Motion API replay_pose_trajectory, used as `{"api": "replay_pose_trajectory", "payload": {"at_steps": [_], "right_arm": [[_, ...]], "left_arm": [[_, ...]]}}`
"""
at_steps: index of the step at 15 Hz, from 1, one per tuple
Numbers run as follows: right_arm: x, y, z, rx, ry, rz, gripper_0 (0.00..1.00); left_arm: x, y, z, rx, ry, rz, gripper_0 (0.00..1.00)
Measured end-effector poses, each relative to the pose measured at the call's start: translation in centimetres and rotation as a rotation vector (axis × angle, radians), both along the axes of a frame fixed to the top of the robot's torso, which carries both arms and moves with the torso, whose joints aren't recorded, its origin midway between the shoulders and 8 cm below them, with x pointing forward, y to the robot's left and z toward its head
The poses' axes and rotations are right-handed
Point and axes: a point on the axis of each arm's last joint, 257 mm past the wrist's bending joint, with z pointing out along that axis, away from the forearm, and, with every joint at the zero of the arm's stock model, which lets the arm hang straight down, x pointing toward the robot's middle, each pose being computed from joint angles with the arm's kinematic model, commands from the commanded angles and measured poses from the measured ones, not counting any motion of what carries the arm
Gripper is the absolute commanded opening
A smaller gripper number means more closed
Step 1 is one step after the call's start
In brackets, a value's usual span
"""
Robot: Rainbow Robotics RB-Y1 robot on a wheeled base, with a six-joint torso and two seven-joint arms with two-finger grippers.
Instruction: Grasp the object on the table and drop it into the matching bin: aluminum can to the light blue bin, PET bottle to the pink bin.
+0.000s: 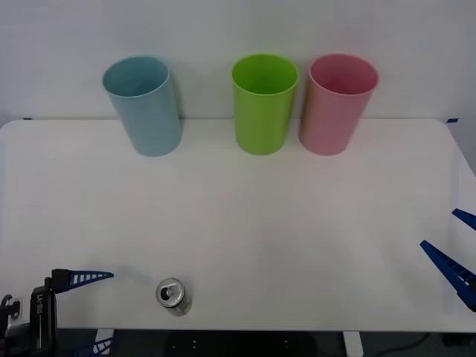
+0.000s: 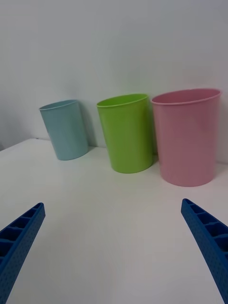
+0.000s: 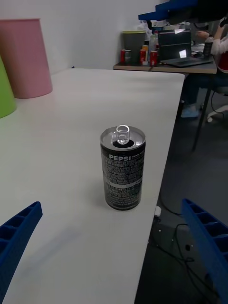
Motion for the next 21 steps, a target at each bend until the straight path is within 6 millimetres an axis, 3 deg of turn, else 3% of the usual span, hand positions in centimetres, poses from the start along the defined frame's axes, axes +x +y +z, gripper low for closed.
{"api": "replay_pose_trajectory", "payload": {"at_steps": [10, 21], "right_arm": [[0.0, 0.0, 0.0, 0.0, 0.0, 0.0, 1.0], [0.0, 0.0, 0.0, 0.0, 0.0, 0.0, 1.0]], "left_arm": [[0.7, -4.3, -1.5, -0.043, 0.002, -0.011, 1.0], [3.1, -7.8, -3.9, -0.031, 0.017, -0.036, 1.0]]}}
